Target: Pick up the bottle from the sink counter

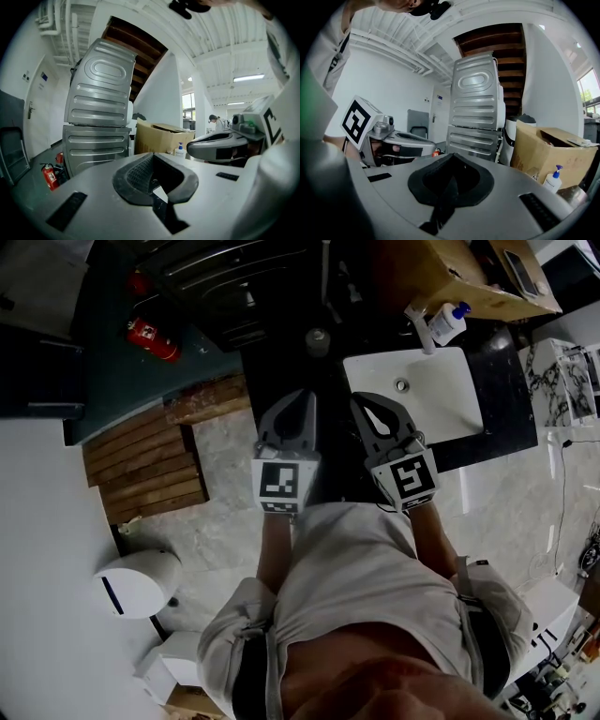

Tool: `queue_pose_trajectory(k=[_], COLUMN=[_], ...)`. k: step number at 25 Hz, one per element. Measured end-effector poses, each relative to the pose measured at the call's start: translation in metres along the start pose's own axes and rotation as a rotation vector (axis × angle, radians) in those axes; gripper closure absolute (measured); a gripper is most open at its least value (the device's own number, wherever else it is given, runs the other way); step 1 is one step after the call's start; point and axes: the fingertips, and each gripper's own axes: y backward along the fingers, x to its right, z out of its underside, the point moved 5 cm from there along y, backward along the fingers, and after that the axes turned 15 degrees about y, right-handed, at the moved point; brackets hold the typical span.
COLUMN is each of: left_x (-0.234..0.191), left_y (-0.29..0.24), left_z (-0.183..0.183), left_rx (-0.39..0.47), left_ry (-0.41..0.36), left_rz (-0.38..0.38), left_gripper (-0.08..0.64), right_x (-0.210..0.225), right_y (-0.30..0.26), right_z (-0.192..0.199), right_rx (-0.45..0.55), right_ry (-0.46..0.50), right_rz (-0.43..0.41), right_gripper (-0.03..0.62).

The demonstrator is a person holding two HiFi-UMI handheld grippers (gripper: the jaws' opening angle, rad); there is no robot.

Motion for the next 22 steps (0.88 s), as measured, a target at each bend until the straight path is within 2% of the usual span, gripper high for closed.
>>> queue_pose_trajectory(k=[22], left_x=[-0.032], left_y=[-0.045], left_z=[0.040], left_rx=[-0.091], left_ry=[0.050], left_rz=[-0.062], left_gripper=[0.557], right_x=[0.013], right_y=[-0.045], right_z=[0.052], right_rx=[-0.064], right_ry=[-0.051], right_rz=[-0.093], right_gripper=[0.600])
